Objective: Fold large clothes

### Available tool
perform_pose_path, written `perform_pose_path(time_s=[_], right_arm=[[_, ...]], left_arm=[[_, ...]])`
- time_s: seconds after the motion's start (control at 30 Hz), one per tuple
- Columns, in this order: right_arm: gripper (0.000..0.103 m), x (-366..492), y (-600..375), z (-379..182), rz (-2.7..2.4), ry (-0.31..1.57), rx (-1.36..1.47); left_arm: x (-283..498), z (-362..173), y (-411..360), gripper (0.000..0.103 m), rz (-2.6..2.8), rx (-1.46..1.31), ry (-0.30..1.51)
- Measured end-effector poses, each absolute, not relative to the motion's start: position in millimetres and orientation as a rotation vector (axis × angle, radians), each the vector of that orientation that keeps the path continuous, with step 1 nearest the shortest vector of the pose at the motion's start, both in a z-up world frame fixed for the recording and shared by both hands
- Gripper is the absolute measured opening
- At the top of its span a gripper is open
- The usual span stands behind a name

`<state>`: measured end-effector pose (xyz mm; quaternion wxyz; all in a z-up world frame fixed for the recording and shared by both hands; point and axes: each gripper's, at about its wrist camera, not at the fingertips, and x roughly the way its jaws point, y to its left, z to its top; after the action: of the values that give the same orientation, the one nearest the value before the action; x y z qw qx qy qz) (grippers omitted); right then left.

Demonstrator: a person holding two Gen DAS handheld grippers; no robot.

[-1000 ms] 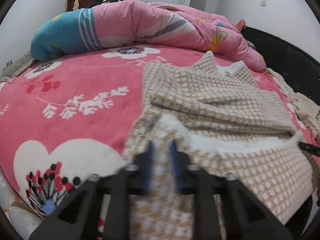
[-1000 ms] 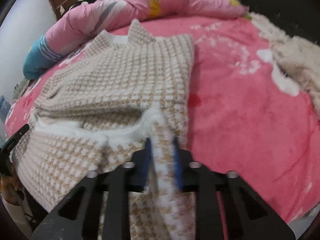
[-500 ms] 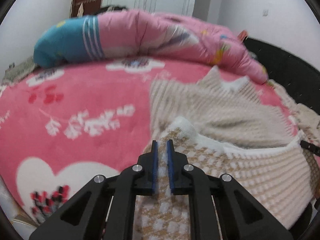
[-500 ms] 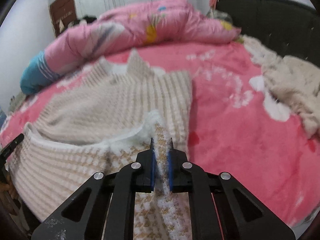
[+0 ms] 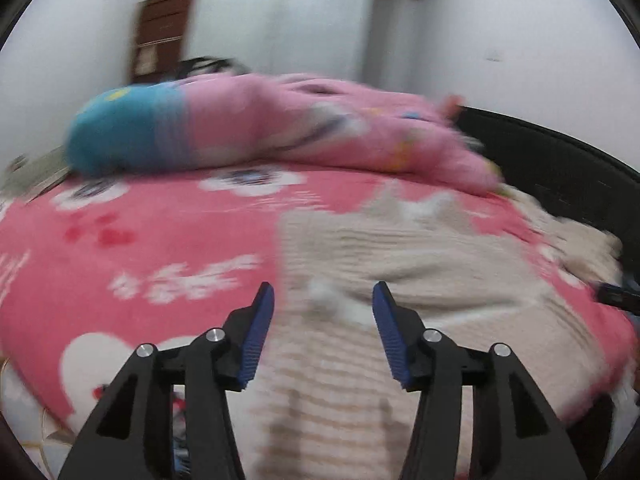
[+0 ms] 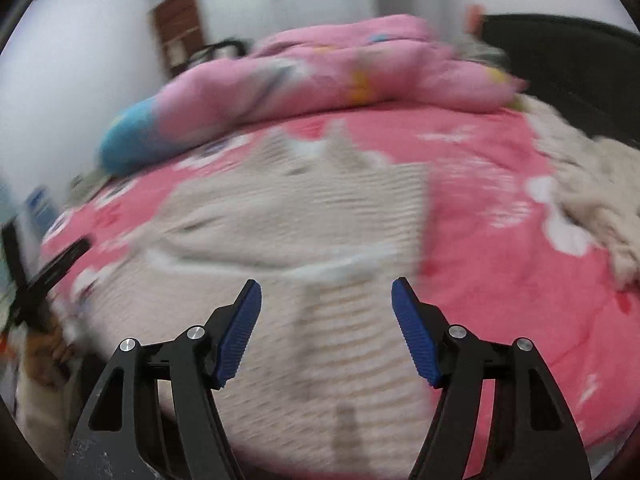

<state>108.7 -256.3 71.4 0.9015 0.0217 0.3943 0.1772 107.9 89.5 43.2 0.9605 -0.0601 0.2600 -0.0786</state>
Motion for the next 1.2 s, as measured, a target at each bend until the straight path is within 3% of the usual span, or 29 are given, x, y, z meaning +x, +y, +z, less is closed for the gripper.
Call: perform_pose_path(time_s=[0.07, 0.13, 0.2, 0.27, 0.47, 0.63, 0.87, 1.03, 1.1, 1.2], right_arm=[[0.045, 109.1, -231.1, 55.3, 0.434, 0.875, 0.033], [0.038, 118.5, -211.0, 27.1, 0.438, 0.942, 0.004], [0.04, 136.2, -205.3, -14.4, 0.423, 1.03, 0.025], [0.04, 140.9, -211.6, -21.8, 0.441, 1.045, 0.093], [0.039, 133.2, -208.9, 22.7, 0.409, 0.971, 0.049], [0.046, 165.7, -198.1, -21.9, 0.4, 1.027, 0.076], [0.042, 130.5, -235.3, 23.8, 0.296, 0.932, 0.068], [0.042, 142.0, -274.5, -26.0, 0.131, 1.006, 0.054], [0.042, 137.6, -271.0, -12.6, 0.131, 0.987, 0.044], [0.042, 116.7, -269.7, 16.5, 0.199, 0.931, 0.078]], left_arm=[[106.2, 32.9, 68.8, 0.052, -0.288, -0.147, 0.589], [111.8, 8.6, 50.0, 0.052, -0.345, -0.172, 0.69], [124.9, -24.7, 36.0, 0.052, -0.292, -0.121, 0.807], [127.5, -43.5, 37.7, 0.053, -0.279, -0.122, 0.789], [111.9, -8.5, 44.7, 0.053, -0.334, -0.141, 0.701], [158.2, -37.6, 37.7, 0.054, -0.243, -0.182, 0.836], [115.4, -0.3, 41.7, 0.053, -0.32, -0.182, 0.719], [119.3, -7.1, 8.7, 0.053, -0.375, -0.094, 0.751], [135.7, -28.7, -2.5, 0.056, -0.318, -0.029, 0.841], [125.3, -9.6, 4.0, 0.054, -0.262, -0.024, 0.8]])
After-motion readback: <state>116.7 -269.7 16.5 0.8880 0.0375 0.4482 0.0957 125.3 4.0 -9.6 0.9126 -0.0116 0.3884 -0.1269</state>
